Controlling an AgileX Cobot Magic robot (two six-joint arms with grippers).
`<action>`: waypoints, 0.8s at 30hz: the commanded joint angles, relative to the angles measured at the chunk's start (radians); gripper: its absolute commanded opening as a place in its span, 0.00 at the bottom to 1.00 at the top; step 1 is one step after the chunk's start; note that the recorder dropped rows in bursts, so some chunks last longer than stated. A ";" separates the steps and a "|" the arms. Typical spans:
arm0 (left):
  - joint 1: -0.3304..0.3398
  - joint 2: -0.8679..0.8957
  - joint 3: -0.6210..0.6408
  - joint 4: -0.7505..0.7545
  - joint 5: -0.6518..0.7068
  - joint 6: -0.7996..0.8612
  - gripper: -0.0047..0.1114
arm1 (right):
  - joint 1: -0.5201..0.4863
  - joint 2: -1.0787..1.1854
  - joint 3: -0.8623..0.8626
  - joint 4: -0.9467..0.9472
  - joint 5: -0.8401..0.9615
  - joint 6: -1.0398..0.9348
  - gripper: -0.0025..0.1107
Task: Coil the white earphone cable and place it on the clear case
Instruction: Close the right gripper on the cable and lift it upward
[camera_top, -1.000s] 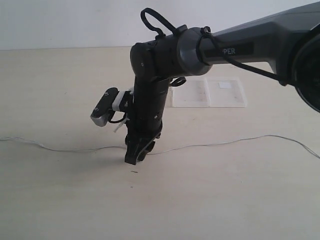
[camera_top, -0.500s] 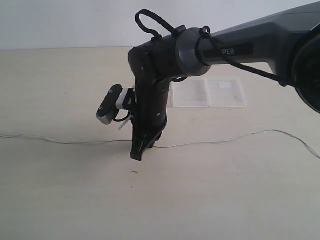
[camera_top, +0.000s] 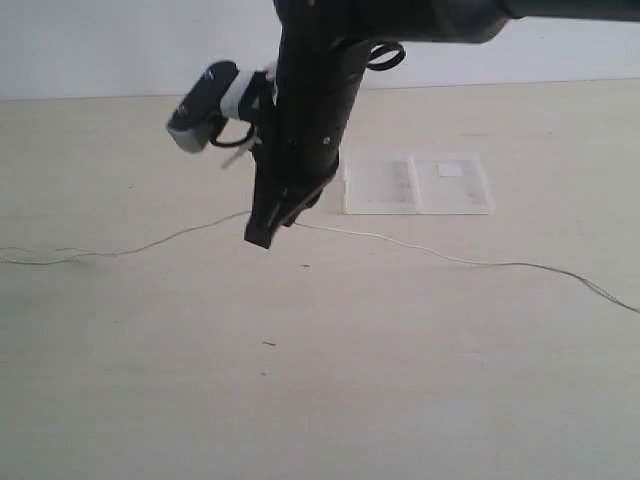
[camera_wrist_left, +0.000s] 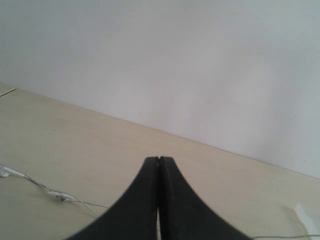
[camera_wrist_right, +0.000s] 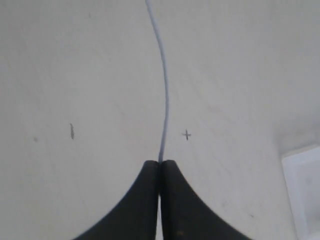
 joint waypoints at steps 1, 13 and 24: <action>-0.006 -0.004 0.000 -0.004 0.003 0.002 0.04 | -0.003 -0.105 -0.010 0.110 -0.083 0.046 0.02; -0.006 -0.004 0.000 -0.004 0.003 0.002 0.04 | -0.003 -0.380 -0.010 0.052 -0.090 0.158 0.02; -0.006 -0.004 0.000 -0.004 0.003 0.002 0.04 | -0.004 -0.517 -0.093 -0.036 0.094 0.281 0.02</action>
